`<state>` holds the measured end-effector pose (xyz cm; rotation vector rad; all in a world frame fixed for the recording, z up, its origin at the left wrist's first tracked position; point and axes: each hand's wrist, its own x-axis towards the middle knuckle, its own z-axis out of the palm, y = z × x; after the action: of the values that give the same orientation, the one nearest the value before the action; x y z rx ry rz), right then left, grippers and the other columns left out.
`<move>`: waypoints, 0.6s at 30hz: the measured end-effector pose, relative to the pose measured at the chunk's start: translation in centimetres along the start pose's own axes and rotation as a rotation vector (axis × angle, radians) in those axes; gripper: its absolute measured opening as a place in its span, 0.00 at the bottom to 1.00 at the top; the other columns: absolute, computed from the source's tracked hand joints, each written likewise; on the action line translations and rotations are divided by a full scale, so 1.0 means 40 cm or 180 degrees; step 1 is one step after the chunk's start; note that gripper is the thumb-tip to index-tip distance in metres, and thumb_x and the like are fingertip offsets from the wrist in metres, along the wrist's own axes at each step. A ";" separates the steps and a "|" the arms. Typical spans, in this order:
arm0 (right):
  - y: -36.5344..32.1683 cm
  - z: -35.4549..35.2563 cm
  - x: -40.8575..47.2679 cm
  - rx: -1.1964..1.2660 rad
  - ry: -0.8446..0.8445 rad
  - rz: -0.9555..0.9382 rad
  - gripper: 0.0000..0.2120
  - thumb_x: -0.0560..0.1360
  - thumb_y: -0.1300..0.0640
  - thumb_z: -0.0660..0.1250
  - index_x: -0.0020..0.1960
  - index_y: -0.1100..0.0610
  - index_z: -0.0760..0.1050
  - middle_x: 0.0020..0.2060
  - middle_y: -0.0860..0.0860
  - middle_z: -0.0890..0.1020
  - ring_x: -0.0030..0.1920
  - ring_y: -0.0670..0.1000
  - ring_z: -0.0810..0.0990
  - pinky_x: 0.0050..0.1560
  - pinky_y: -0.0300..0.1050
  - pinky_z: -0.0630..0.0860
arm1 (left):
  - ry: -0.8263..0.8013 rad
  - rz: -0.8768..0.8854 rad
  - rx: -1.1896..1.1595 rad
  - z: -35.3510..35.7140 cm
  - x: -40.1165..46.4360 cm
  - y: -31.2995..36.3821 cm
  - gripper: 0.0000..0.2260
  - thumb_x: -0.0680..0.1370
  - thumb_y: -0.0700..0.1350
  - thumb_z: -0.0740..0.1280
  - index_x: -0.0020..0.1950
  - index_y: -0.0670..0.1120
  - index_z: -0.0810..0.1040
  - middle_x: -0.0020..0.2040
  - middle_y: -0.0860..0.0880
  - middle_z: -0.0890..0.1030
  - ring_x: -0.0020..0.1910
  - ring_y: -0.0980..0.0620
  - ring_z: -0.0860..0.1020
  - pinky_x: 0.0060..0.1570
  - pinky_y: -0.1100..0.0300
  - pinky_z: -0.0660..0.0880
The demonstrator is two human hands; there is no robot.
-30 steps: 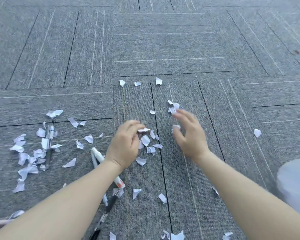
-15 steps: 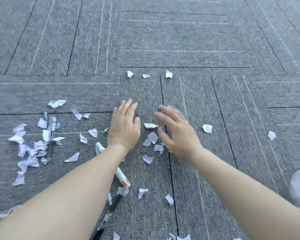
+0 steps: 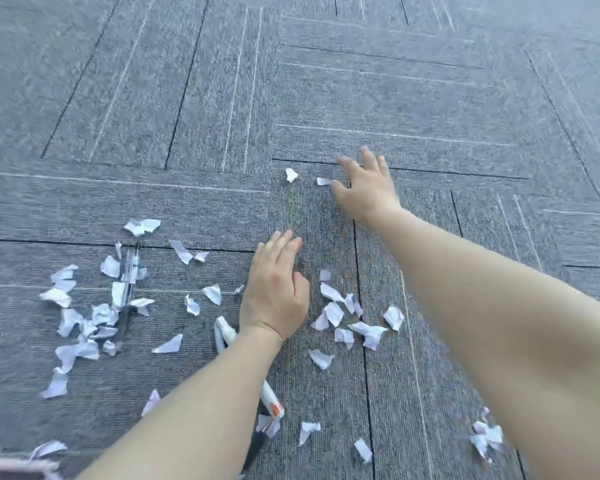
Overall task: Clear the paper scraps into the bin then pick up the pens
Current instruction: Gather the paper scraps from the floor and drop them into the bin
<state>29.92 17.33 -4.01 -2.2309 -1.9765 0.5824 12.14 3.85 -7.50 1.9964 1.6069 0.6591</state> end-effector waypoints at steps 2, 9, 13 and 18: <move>0.024 0.007 0.023 -0.0030 -0.0213 -0.0039 0.27 0.80 0.42 0.56 0.77 0.45 0.58 0.79 0.50 0.52 0.78 0.59 0.45 0.77 0.58 0.47 | 0.0009 -0.0002 -0.0027 0.000 0.003 -0.001 0.25 0.75 0.42 0.54 0.73 0.44 0.64 0.75 0.47 0.63 0.76 0.52 0.55 0.75 0.54 0.46; 0.050 0.034 -0.229 -0.0003 0.0283 -0.1518 0.14 0.78 0.59 0.60 0.60 0.58 0.79 0.62 0.52 0.79 0.64 0.55 0.75 0.60 0.59 0.76 | -0.0081 0.0031 0.0059 -0.008 0.002 0.002 0.27 0.74 0.46 0.50 0.73 0.43 0.63 0.75 0.45 0.63 0.76 0.50 0.54 0.75 0.50 0.48; -0.064 0.025 -0.084 0.0157 0.0121 -0.1227 0.20 0.80 0.54 0.59 0.72 0.53 0.68 0.75 0.51 0.64 0.76 0.54 0.57 0.74 0.53 0.57 | -0.0070 0.0030 0.0127 -0.009 0.004 0.006 0.29 0.72 0.46 0.50 0.73 0.42 0.62 0.74 0.44 0.63 0.76 0.49 0.55 0.75 0.49 0.49; -0.124 0.038 0.071 -0.0588 -0.0555 -0.1463 0.24 0.82 0.49 0.52 0.78 0.48 0.57 0.79 0.48 0.52 0.79 0.52 0.46 0.77 0.52 0.45 | -0.0067 0.0060 0.0119 -0.005 0.004 0.000 0.29 0.71 0.46 0.51 0.72 0.41 0.63 0.74 0.44 0.63 0.75 0.48 0.55 0.75 0.50 0.49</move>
<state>24.99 20.58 -4.40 -1.7573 -2.6130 0.5665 12.05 4.02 -7.33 2.0406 1.6012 0.6173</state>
